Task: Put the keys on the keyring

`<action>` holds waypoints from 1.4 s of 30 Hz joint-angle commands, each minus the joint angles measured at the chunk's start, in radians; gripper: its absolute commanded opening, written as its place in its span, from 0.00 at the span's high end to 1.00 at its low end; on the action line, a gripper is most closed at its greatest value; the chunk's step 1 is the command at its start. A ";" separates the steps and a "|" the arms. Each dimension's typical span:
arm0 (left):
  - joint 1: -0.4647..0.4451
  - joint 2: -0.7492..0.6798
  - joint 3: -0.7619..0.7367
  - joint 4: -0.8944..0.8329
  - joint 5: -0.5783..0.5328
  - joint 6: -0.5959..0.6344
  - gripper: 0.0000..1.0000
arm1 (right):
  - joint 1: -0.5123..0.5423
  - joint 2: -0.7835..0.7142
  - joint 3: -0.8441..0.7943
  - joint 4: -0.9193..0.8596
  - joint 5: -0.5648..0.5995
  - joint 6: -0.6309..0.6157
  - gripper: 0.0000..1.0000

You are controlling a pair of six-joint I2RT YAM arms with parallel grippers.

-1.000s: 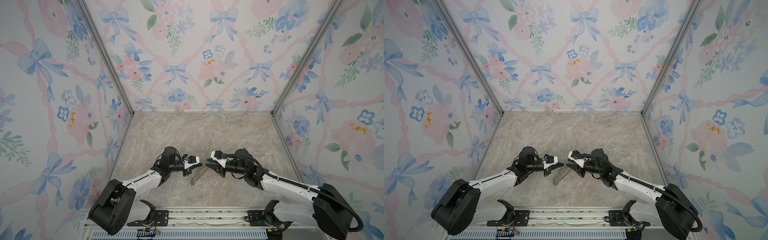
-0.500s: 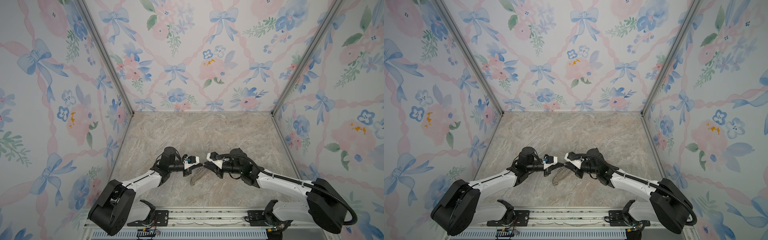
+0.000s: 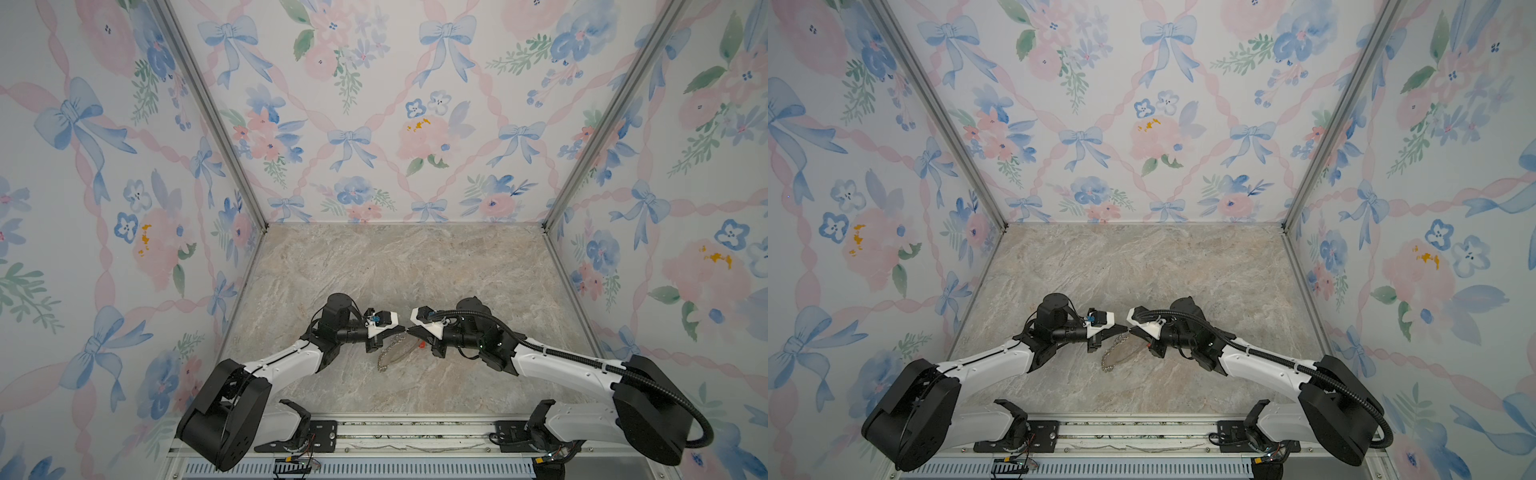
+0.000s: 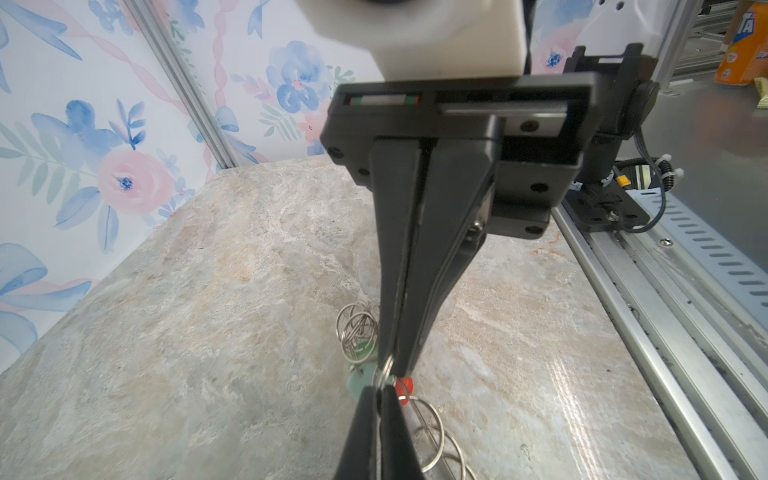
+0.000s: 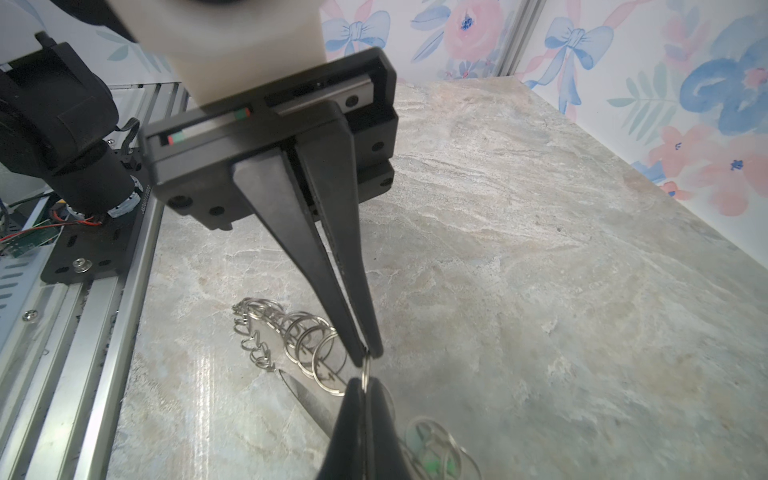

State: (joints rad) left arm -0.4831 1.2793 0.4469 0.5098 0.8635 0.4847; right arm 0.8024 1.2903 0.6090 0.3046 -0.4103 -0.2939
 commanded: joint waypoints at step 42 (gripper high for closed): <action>0.026 0.051 0.028 0.038 0.077 -0.125 0.85 | 0.017 -0.053 0.008 0.038 0.089 0.005 1.00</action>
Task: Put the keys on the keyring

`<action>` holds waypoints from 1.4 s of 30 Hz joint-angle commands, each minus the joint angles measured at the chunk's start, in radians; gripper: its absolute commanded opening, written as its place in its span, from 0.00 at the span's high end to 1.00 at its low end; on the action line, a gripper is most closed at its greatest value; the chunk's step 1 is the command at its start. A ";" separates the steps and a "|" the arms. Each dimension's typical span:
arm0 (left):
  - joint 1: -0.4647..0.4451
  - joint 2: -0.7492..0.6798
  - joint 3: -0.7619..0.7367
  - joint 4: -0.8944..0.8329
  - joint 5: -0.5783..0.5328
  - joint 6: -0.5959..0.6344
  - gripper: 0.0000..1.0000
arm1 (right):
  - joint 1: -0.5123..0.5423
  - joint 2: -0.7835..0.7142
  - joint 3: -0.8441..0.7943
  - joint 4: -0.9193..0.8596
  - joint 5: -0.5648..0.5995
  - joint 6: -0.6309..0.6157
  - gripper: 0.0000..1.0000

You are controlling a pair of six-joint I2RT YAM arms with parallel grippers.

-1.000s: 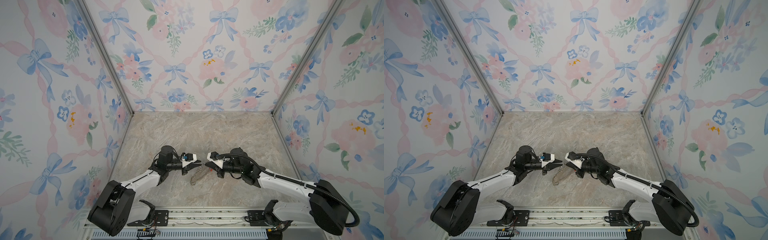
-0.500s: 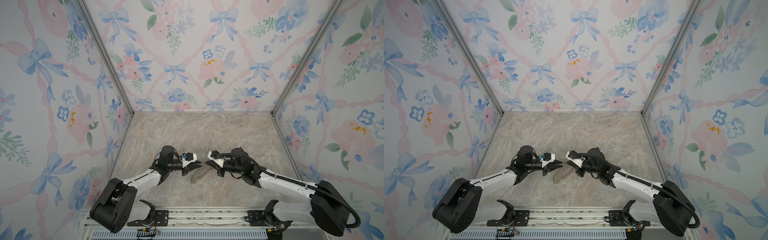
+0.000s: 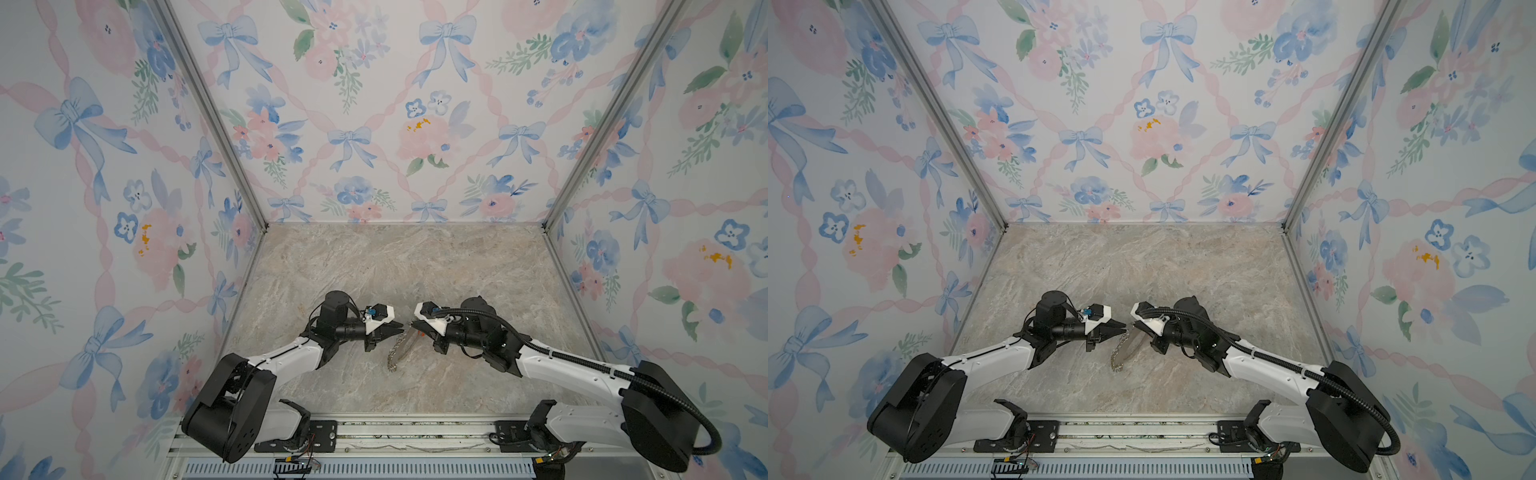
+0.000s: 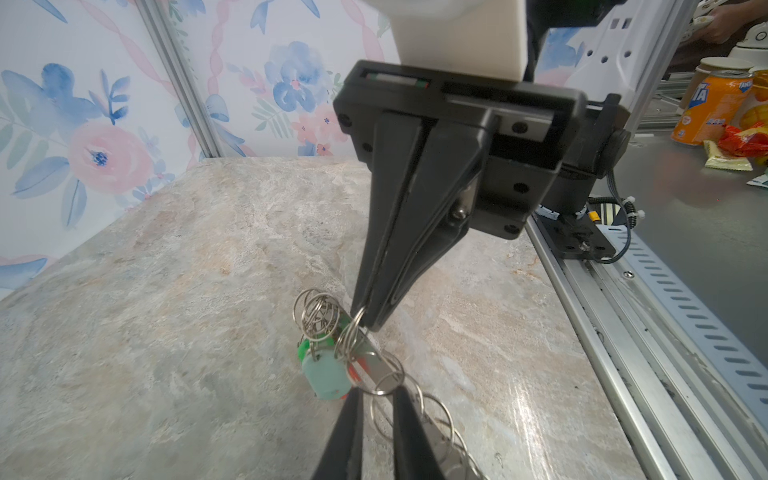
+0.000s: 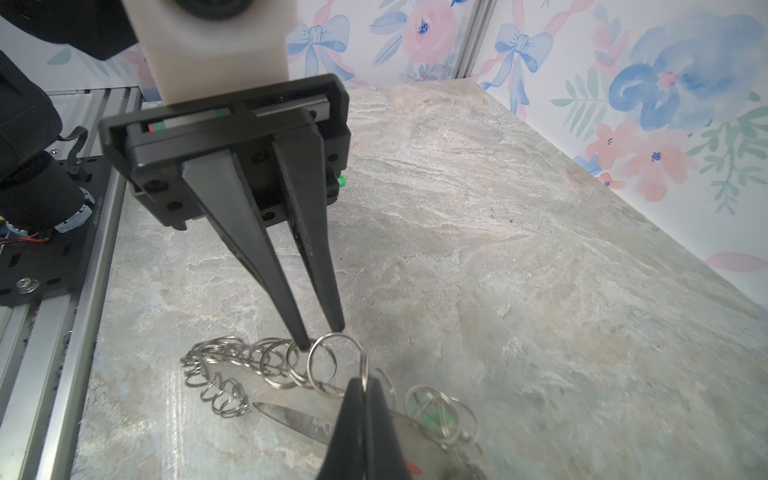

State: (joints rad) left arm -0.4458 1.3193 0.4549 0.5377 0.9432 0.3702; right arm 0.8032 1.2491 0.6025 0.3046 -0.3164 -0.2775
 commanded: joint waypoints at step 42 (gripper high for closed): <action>-0.047 0.074 0.049 -0.004 -0.014 -0.072 0.77 | 0.068 0.052 0.065 -0.014 0.040 -0.062 1.00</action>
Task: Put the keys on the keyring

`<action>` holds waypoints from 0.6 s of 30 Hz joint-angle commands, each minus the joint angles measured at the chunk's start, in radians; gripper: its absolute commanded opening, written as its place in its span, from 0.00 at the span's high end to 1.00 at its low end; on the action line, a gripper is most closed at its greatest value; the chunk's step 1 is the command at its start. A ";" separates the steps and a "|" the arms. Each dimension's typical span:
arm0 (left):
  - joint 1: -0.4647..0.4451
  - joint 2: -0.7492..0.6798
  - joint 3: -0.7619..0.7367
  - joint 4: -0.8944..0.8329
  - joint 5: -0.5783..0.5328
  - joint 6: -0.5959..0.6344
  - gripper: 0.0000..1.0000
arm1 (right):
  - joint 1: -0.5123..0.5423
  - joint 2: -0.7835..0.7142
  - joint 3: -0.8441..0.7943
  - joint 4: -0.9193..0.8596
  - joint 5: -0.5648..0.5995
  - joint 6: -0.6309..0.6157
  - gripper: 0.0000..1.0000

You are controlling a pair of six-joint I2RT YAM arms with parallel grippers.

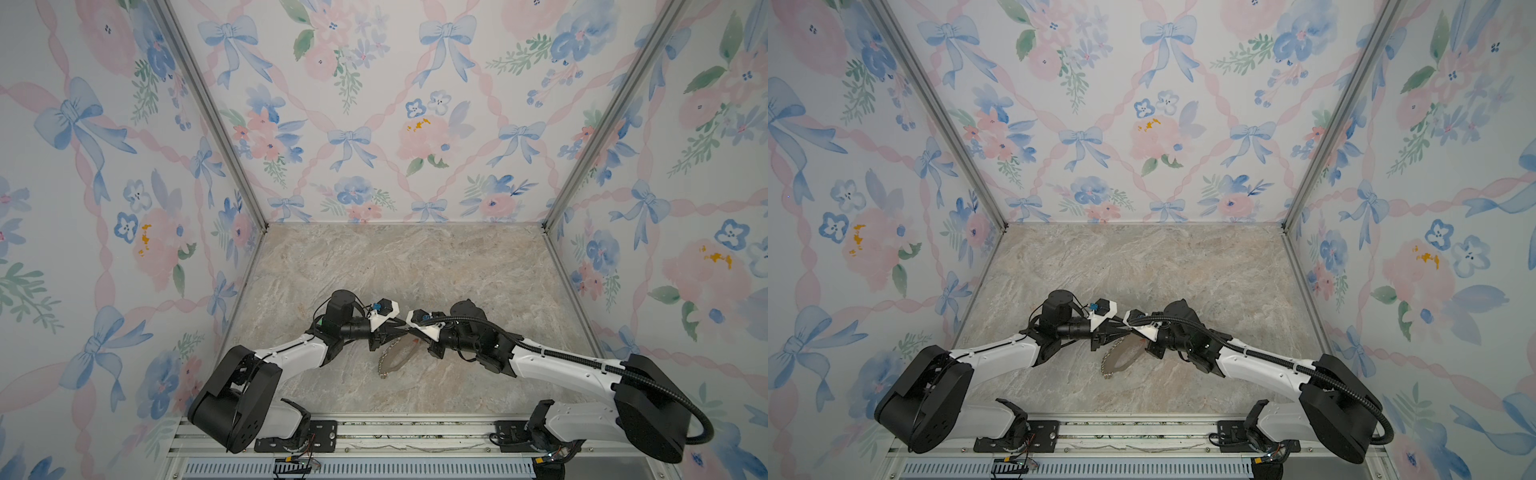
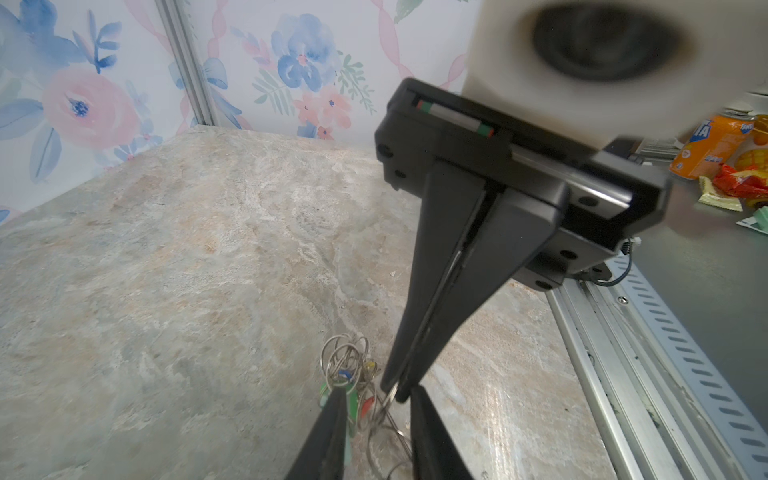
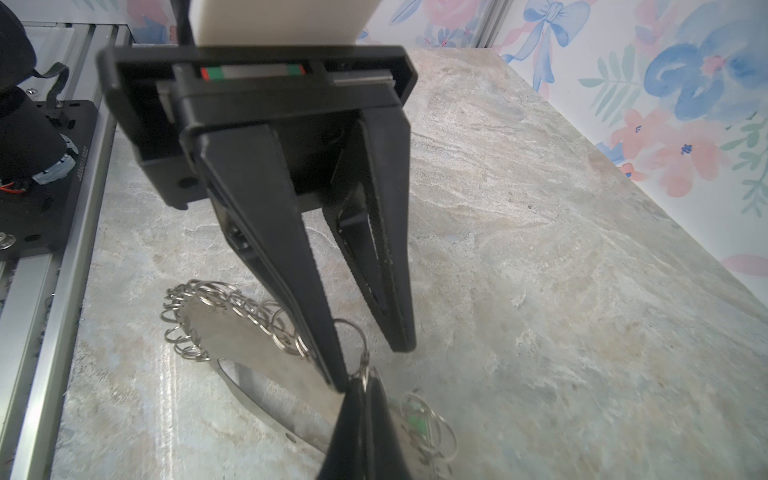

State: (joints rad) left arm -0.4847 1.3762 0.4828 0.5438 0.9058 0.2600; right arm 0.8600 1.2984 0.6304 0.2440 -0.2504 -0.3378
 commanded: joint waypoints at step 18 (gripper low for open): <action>-0.031 0.031 0.014 -0.018 -0.069 0.073 1.00 | -0.061 -0.028 0.022 0.050 -0.089 0.105 0.85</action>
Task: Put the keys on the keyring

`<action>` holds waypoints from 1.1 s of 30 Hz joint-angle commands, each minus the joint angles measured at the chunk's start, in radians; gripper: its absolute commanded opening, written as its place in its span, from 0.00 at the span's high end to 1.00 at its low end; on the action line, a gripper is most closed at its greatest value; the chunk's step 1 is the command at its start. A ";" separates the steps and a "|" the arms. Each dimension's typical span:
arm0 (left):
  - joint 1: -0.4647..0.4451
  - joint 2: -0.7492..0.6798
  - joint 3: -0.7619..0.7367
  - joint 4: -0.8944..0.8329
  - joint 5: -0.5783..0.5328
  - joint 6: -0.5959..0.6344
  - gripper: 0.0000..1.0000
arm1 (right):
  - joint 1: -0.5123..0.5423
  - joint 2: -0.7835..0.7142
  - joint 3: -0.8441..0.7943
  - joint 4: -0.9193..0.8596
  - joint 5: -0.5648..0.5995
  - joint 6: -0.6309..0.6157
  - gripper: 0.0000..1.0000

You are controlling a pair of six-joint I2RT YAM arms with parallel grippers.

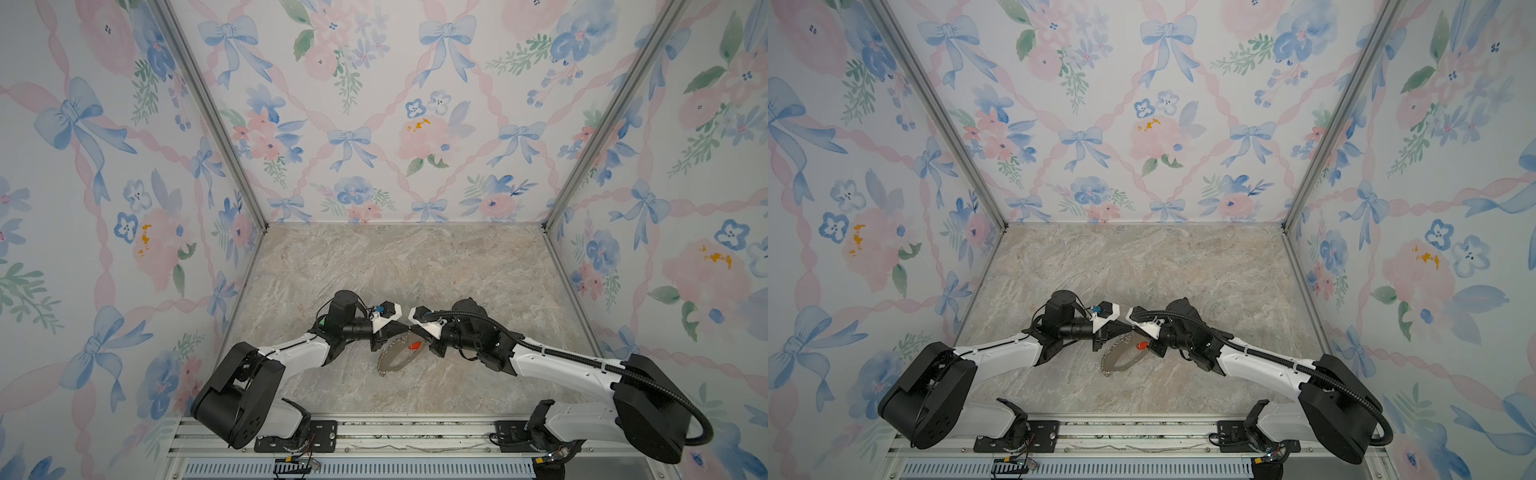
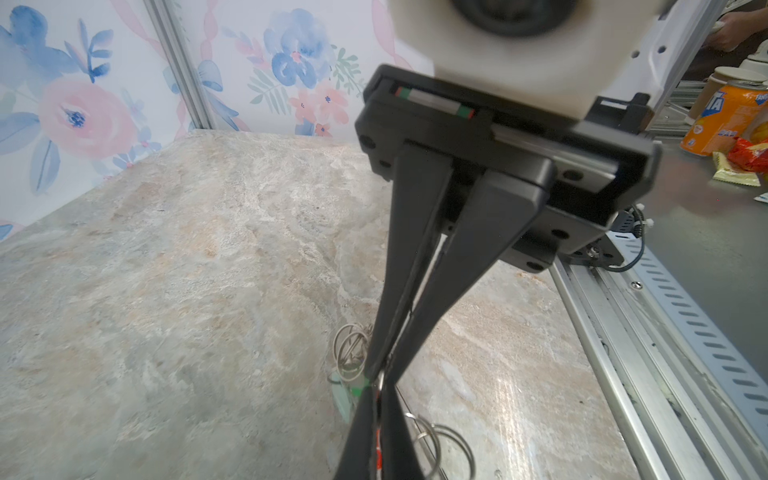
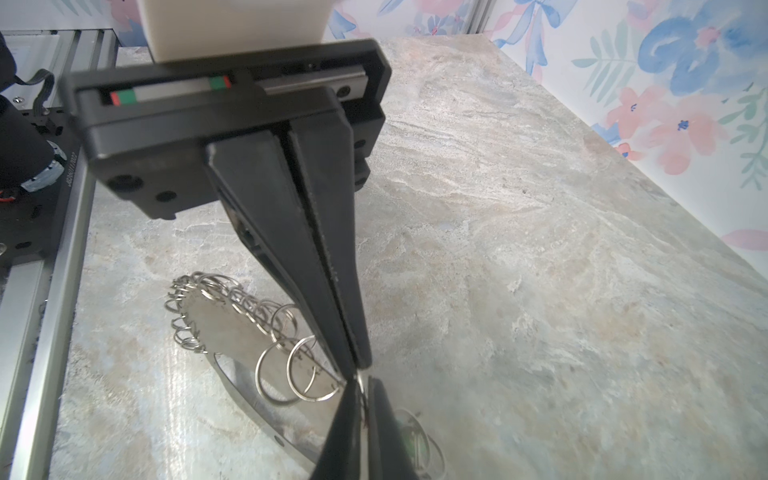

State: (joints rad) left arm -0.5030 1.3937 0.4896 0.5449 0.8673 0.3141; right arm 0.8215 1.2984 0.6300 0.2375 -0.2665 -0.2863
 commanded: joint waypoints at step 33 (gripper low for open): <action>-0.027 0.010 -0.056 0.012 -0.519 -0.166 1.00 | -0.104 0.151 0.192 -0.380 0.257 0.646 0.52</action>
State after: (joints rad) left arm -0.5343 1.3891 0.4400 0.5369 0.4080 0.2310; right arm 0.6983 1.4265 0.7898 -0.0853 -0.0452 0.3122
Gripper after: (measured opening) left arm 0.048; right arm 0.478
